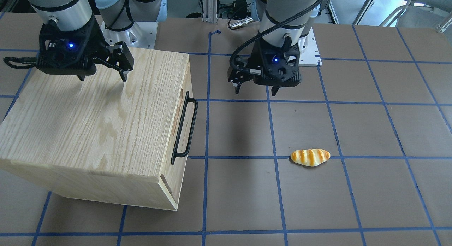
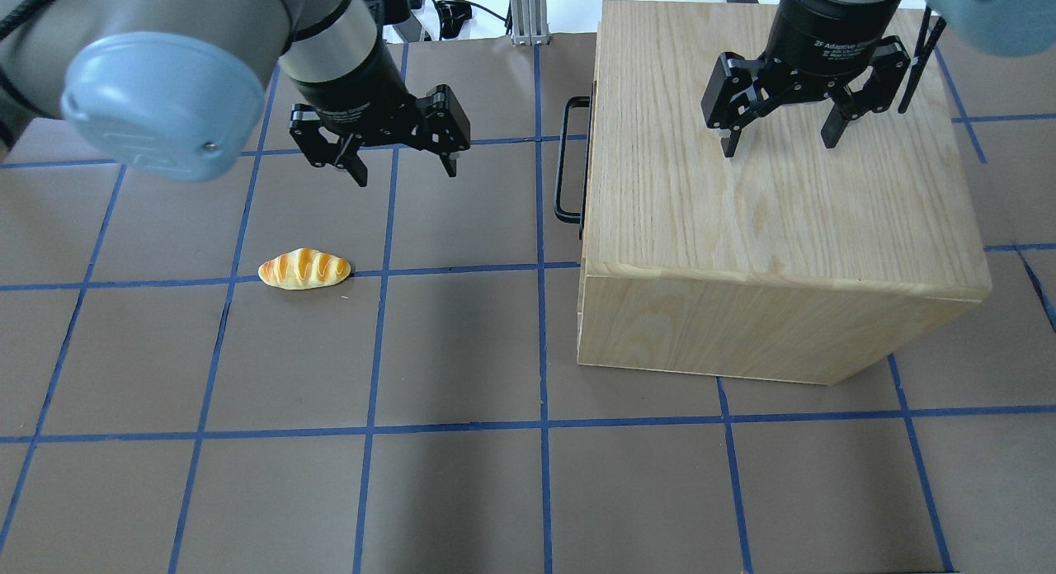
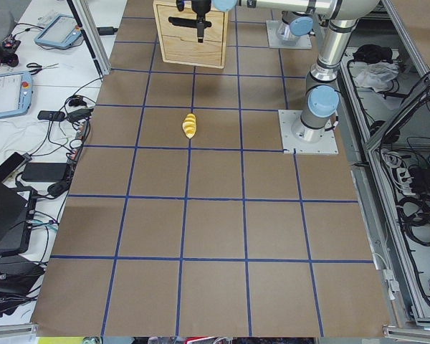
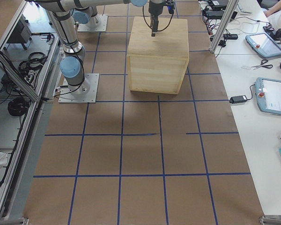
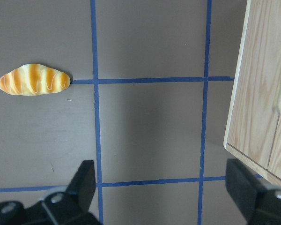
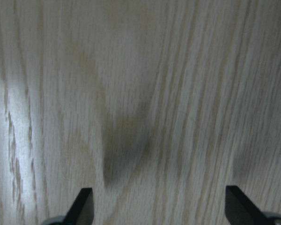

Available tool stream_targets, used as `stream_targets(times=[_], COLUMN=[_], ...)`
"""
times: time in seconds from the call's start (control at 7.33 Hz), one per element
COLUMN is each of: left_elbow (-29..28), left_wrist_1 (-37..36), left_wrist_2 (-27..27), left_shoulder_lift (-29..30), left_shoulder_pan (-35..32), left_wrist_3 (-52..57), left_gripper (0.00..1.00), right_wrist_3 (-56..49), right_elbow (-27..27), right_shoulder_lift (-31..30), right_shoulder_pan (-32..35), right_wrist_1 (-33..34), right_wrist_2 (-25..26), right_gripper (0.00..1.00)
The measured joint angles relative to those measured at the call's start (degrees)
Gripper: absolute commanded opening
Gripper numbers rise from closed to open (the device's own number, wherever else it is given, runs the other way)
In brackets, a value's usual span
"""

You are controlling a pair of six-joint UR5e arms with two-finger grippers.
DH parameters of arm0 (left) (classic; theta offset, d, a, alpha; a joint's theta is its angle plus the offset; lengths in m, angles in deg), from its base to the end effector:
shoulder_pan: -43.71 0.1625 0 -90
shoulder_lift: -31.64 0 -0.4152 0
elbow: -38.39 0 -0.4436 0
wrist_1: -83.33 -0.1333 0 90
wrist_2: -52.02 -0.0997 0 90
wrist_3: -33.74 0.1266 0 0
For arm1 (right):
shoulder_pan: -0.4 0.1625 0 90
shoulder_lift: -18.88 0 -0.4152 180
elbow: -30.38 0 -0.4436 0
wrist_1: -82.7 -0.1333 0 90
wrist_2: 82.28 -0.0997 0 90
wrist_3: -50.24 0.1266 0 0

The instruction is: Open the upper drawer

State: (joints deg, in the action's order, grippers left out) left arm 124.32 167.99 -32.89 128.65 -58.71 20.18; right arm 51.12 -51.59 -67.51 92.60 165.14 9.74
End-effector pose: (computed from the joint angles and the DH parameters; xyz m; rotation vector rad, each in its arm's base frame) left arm -0.2699 -0.5535 0.4300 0.0275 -3.0453 0.0317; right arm 0.1503 -0.5557 0.4793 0.0373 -3.1035 -0.0836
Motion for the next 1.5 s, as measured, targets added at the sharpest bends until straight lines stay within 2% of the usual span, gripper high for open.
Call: stream_targets(times=[0.41, 0.82, 1.5], left_elbow=[-1.6, -1.6, 0.1], left_wrist_1=[-6.0, -11.6, -13.3], left_wrist_2=[6.6, 9.1, 11.0], left_shoulder_lift=[5.8, 9.8, 11.2], left_shoulder_pan=[-3.5, -4.0, -3.9], left_wrist_3=[-3.9, 0.1, 5.2], left_gripper=[0.98, 0.98, 0.99], right_wrist_3=[0.0, 0.0, 0.0], right_elbow=[0.0, 0.0, 0.0], right_shoulder_lift=[0.0, 0.0, 0.0], right_shoulder_pan=[0.0, 0.0, 0.0], right_wrist_1=[0.0, 0.0, 0.0], right_wrist_2=[0.0, 0.0, 0.0], right_gripper=[1.0, 1.0, 1.0])
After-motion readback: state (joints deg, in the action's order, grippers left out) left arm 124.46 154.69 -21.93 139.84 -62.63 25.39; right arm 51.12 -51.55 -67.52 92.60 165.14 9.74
